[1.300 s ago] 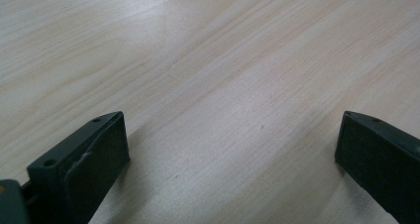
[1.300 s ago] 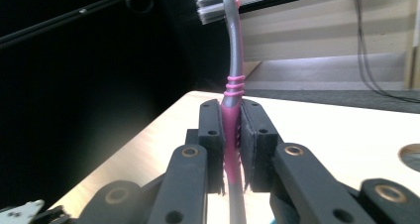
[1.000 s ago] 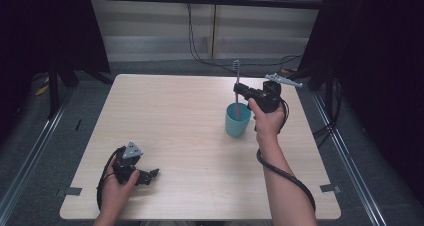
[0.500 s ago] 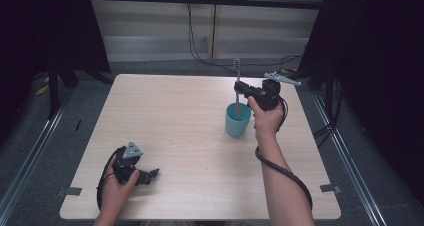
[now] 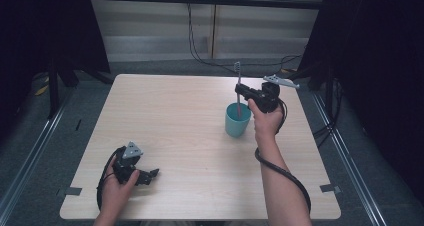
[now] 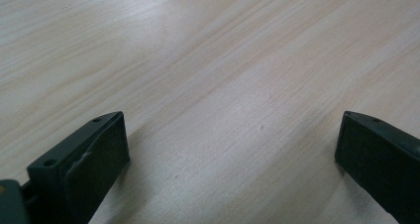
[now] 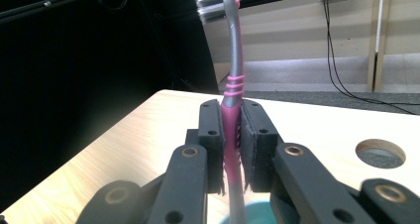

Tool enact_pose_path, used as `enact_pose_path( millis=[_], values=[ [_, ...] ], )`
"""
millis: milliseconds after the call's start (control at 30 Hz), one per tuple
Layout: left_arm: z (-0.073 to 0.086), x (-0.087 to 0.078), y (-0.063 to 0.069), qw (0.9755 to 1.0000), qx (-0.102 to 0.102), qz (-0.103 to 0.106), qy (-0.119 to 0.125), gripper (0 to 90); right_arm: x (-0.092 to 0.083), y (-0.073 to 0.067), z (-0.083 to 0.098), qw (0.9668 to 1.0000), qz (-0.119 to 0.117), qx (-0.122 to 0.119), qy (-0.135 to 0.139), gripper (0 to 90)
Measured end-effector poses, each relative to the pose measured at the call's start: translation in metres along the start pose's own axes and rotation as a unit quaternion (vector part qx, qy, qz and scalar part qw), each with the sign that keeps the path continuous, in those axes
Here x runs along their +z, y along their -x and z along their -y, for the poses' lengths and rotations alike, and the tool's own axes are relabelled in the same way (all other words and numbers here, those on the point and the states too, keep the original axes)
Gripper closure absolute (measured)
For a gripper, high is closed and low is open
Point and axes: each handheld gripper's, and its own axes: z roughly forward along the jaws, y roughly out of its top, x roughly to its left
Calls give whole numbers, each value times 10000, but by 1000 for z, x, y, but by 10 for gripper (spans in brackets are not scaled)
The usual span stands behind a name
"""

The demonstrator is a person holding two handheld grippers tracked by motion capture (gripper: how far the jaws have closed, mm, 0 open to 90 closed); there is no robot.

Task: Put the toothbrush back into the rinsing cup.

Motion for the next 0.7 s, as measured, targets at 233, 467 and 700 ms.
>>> enact_pose_path(
  millis=[233,467,700],
  values=[
    [0,0,-1,10000,50,-4,-2,0,0,3,6,10000,64,-25,-29,807],
    [0,0,-1,10000,51,-2,2,0,2,6,12,9999,96,-75,-63,806],
    [0,0,-1,10000,52,-5,-2,0,3,8,20,9998,163,-100,-99,806]
  ],
)
